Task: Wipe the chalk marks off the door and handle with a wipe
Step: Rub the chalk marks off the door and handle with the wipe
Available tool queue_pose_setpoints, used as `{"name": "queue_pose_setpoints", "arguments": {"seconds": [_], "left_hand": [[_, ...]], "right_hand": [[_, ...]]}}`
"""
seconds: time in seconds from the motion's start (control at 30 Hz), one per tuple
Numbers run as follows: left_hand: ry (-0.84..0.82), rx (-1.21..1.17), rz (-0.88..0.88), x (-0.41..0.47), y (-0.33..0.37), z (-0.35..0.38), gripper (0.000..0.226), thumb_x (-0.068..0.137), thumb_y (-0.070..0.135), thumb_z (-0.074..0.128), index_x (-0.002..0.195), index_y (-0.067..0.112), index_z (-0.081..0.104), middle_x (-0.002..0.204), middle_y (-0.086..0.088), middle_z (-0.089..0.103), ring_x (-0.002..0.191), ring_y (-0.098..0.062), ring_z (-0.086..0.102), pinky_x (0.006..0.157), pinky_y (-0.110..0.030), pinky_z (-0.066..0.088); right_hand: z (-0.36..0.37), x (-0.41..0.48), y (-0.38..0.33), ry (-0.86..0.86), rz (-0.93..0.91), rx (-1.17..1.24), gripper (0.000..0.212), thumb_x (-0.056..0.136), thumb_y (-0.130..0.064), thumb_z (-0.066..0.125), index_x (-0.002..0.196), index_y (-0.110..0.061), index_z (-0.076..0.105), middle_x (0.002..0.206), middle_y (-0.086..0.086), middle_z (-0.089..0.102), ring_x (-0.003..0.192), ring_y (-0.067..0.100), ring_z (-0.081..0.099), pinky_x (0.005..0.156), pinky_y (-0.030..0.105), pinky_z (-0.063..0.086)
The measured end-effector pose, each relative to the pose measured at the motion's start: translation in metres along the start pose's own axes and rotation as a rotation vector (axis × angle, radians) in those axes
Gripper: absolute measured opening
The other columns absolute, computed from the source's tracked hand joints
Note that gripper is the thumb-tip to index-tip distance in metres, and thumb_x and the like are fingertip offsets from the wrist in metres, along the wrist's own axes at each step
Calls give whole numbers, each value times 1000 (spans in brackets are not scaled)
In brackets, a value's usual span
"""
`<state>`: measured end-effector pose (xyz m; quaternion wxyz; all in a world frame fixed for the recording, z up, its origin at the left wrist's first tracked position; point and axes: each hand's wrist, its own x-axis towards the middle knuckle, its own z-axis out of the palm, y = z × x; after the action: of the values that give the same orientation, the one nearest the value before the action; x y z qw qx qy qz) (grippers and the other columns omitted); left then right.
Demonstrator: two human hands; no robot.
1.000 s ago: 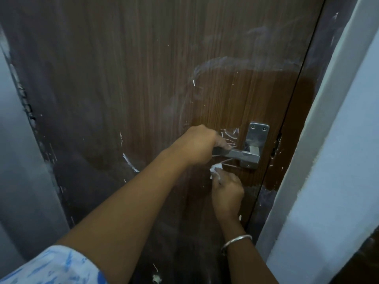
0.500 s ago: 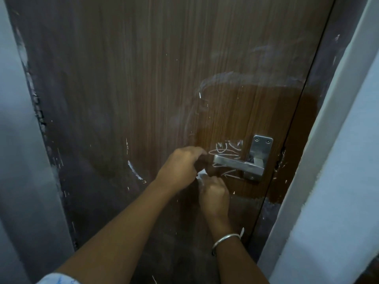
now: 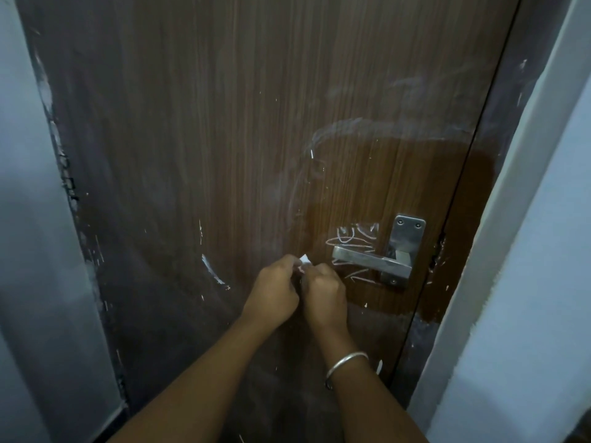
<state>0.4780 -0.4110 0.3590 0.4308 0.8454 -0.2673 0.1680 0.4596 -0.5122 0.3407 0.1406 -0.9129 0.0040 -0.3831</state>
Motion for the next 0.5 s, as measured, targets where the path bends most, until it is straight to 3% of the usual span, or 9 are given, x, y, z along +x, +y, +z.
{"name": "queue_pose_setpoints", "arguments": {"seconds": [0.17, 0.33, 0.43, 0.5], "left_hand": [[86, -147, -135, -2, 5, 25, 35, 77, -5, 50, 104, 14, 65, 99, -3, 69, 91, -10, 62, 77, -12, 42], [209, -264, -271, -1, 7, 44, 34, 80, 1, 61, 111, 13, 63, 103, -4, 67, 92, -14, 63, 84, -26, 50], [291, -286, -273, -3, 11, 54, 27, 77, 5, 64, 101, 15, 67, 95, -1, 66, 86, -13, 63, 77, -24, 50], [353, -312, -305, -1, 15, 60, 21, 73, 5, 65, 92, 13, 69, 92, -3, 66, 81, -13, 62, 73, -18, 48]], "right_hand": [[2, -4, 6, 33, 123, 204, 25, 87, -6, 54, 110, -8, 66, 100, 11, 67, 90, 23, 63, 79, 33, 52], [-21, -14, 13, -130, 210, 518, 33, 89, -6, 54, 121, -14, 46, 110, 2, 65, 95, 7, 61, 73, 7, 44], [-44, -25, 13, -165, 12, 231, 25, 88, -7, 50, 112, -15, 56, 105, 3, 66, 93, 14, 64, 77, 22, 51], [-65, -30, 13, 52, -180, 62, 24, 83, -8, 46, 92, -10, 68, 90, 6, 70, 80, 20, 67, 70, 29, 54]]}}
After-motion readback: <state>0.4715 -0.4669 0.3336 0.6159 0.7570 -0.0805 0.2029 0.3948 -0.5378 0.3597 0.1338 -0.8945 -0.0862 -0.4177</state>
